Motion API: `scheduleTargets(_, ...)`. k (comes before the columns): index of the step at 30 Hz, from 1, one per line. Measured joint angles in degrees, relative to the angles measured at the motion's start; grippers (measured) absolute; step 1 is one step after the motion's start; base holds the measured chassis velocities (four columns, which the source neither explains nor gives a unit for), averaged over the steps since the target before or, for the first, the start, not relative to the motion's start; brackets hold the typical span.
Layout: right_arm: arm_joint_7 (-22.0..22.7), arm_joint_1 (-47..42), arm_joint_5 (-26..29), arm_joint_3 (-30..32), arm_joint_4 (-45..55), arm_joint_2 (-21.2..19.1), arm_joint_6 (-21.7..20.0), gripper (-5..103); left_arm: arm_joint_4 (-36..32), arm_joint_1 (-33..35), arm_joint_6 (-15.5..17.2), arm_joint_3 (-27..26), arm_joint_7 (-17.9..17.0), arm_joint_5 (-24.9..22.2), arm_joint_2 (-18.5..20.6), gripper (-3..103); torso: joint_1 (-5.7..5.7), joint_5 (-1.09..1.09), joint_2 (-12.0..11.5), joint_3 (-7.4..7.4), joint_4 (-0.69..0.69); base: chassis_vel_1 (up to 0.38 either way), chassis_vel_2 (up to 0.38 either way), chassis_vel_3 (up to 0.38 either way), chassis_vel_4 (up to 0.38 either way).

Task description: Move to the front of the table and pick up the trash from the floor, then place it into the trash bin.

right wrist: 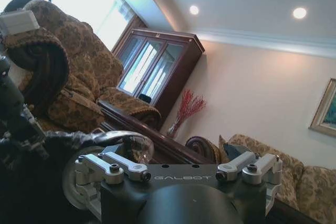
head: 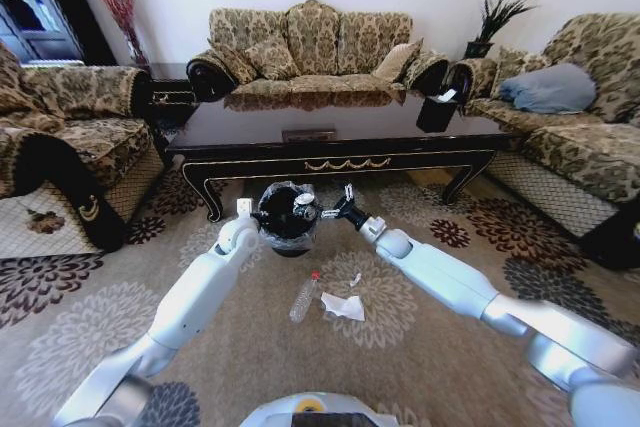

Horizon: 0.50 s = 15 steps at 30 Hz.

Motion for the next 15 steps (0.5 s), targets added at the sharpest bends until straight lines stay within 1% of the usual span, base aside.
scheduleTargets(3, -0.23, 0.41, 0.12, -0.42, -0.54, 0.95, 0.57, 100, 0.13, -0.17, -0.10, -0.05, 0.00, 0.01, -0.19, 2, 0.00, 0.01, 0.00, 0.00, 0.02, 0.000, 0.000, 0.000, 0.000)
scheduleTargets(8, -0.26, 0.63, 0.14, -2.28, -1.55, 1.99, 0.62, 100, -0.63, -0.67, -0.20, -0.22, 0.00, -0.61, -0.07, 2, 0.00, 0.02, 0.00, 0.00, 0.00, 0.000, 0.000, 0.000, 0.000)
scheduleTargets(15, -0.42, 1.03, -0.29, -3.27, -2.67, 2.09, 0.64, 100, -2.07, -0.25, -0.21, -1.75, -0.08, -1.33, -0.05, 2, 0.00, 0.02, 0.00, 0.00, 0.00, 0.000, 0.000, 0.000, 0.000)
